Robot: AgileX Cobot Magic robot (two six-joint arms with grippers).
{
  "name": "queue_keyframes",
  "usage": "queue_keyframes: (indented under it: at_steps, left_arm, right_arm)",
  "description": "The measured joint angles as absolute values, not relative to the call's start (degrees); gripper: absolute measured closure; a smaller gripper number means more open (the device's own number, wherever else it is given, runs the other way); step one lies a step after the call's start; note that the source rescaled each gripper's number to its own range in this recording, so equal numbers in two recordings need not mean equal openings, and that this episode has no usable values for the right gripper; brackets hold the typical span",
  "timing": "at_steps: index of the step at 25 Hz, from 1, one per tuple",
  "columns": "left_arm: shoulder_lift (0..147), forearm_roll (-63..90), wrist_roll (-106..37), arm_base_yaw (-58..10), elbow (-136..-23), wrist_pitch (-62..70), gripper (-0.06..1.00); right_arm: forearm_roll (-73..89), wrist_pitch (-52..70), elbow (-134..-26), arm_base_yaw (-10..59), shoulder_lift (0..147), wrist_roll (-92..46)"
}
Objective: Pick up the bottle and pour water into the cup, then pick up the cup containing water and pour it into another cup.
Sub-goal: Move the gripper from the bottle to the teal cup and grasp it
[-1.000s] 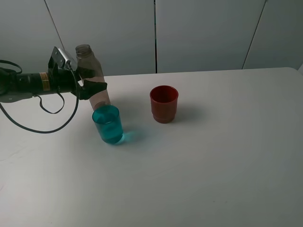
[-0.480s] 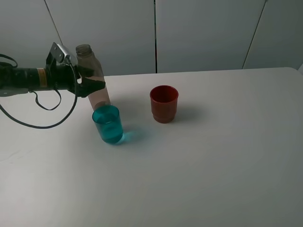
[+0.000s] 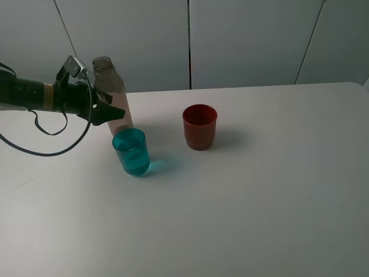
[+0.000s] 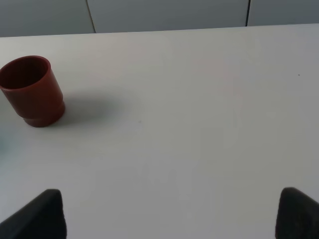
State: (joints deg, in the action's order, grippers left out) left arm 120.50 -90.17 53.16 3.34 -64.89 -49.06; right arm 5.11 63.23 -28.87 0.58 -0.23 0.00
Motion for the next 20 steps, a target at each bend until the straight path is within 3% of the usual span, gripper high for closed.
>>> queue_keyframes:
  at_steps: [20]
  left_arm:
    - [118.48, -99.21, 61.88, 5.38, -64.89, -47.35, -0.02]
  right_arm:
    - [5.11, 63.23, -28.87, 0.58, -0.23, 0.0]
